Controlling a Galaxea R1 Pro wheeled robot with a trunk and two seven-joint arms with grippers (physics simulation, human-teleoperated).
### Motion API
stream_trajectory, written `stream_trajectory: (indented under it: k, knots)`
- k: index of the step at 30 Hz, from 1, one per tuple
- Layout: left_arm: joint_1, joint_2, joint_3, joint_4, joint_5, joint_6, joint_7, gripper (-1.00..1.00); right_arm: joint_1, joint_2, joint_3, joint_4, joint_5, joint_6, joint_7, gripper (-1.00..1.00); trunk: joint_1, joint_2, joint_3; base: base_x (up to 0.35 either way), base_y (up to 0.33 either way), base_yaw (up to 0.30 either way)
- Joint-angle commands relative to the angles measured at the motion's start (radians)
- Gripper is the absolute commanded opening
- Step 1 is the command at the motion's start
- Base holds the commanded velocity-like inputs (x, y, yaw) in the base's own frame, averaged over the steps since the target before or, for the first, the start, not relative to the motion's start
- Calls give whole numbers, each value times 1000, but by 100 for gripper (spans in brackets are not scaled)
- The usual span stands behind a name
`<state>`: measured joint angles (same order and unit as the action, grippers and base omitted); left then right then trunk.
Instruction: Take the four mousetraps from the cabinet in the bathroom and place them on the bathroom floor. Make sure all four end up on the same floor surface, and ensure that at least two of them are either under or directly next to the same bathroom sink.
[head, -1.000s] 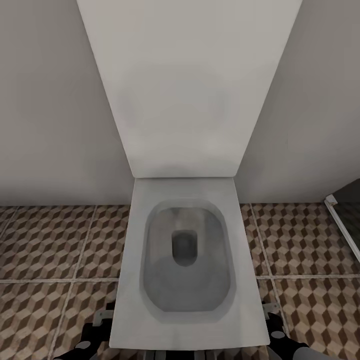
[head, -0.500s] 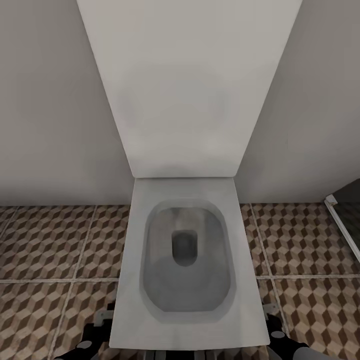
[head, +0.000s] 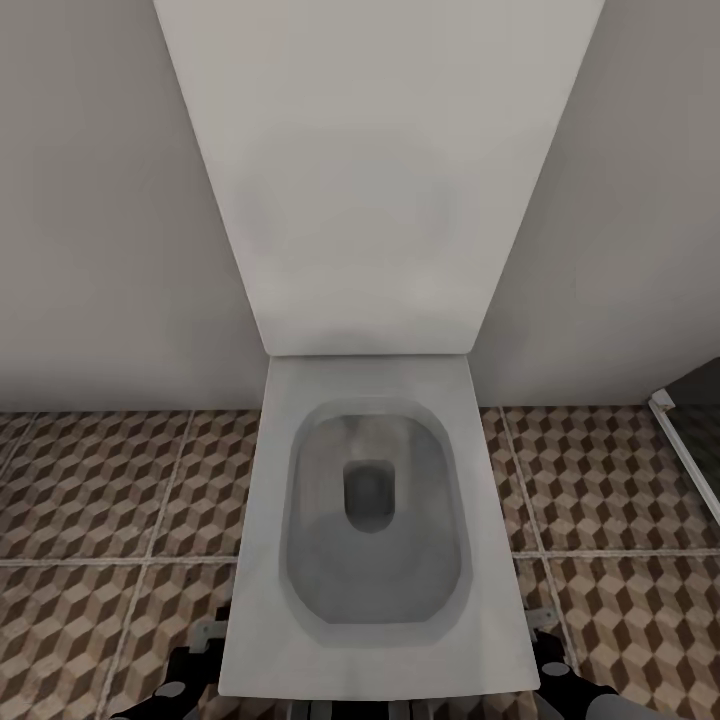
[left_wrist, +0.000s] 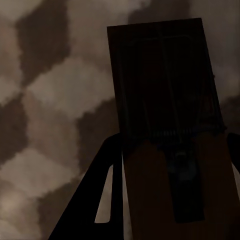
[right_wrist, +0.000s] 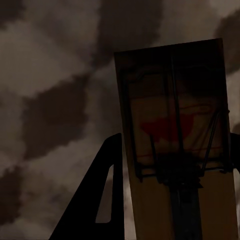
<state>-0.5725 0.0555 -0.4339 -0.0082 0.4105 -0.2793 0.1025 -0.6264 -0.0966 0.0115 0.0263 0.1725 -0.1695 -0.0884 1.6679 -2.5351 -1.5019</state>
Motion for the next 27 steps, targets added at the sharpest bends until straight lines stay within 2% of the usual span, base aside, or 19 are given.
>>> stream_trajectory:
  k: [1, 10, 11, 27]
  knots:
    - [0, 0, -29, 2, -2, 0, 6, -100, -1, 0, 1, 3, 7, -4, -4, -100, 0, 0, -1, 0, 0, 0]
    - [0, 0, -30, 2, -2, 0, 6, -100, -1, 0, 1, 3, 7, -3, -3, -100, 0, 0, -1, 0, 0, 0]
    - [0, 0, -30, 2, -2, 0, 6, -100, -1, 0, 1, 3, 7, -3, -3, 100, 0, 0, -1, 0, 0, 0]
    - [0, 0, -29, 2, -2, 0, 6, -100, -1, 0, 1, 3, 7, -2, -2, 100, 0, 0, -1, 0, 0, 0]
